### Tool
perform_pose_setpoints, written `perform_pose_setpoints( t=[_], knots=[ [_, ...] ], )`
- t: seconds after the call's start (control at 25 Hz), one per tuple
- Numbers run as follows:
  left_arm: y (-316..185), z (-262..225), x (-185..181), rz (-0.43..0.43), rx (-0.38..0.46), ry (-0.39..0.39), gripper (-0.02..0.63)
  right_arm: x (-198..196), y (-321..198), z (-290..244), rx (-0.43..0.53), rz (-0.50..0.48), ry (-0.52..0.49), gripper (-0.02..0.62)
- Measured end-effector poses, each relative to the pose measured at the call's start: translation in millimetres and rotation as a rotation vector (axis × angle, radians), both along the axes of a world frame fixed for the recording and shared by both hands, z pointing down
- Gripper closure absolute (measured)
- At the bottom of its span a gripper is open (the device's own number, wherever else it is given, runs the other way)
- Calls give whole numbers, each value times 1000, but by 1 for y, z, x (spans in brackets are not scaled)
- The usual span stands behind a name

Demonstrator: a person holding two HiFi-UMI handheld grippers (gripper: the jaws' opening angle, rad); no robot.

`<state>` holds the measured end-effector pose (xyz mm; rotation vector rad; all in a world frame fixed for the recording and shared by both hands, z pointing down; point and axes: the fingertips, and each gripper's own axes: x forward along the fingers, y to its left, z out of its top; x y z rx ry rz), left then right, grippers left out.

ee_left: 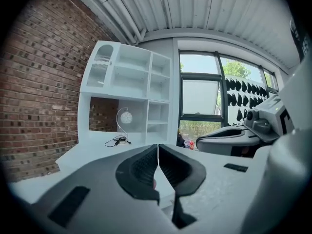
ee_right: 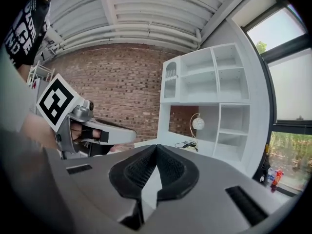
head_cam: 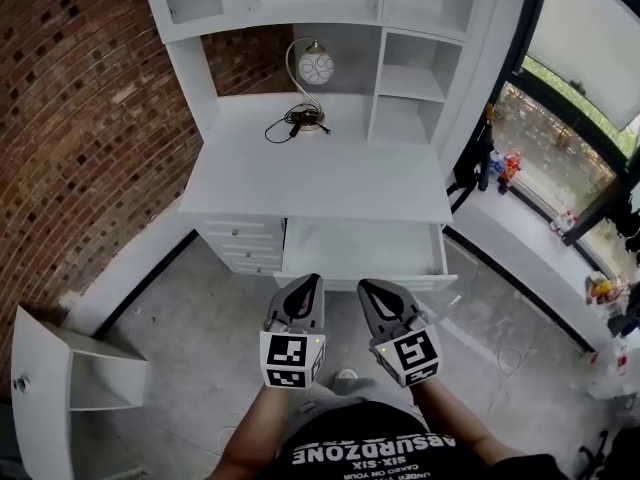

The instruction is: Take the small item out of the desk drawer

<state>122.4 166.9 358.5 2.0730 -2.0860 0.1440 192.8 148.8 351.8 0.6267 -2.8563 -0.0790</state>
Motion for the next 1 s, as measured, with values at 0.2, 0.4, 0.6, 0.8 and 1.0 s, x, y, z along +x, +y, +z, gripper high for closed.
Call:
perform_pose_setpoints(
  t=[0.2, 0.4, 0.6, 0.8, 1.0],
  knots=[
    [-12, 11, 11, -38, -28, -10, 594, 10, -19, 15, -40, -37, 6, 595],
    [-22, 27, -2, -75, -65, 7, 594, 6, -32, 32, -90, -56, 4, 595],
    [-49, 36, -19, -56, -82, 7, 594, -13, -57, 45, -120, -46, 18, 594],
    [-77, 46, -56, -49, -110, 3, 595, -38, -87, 55, -153, -14, 36, 585],
    [-110, 48, -94, -15, -120, 4, 594, -71, -119, 59, -190, 25, 47, 508]
  ],
)
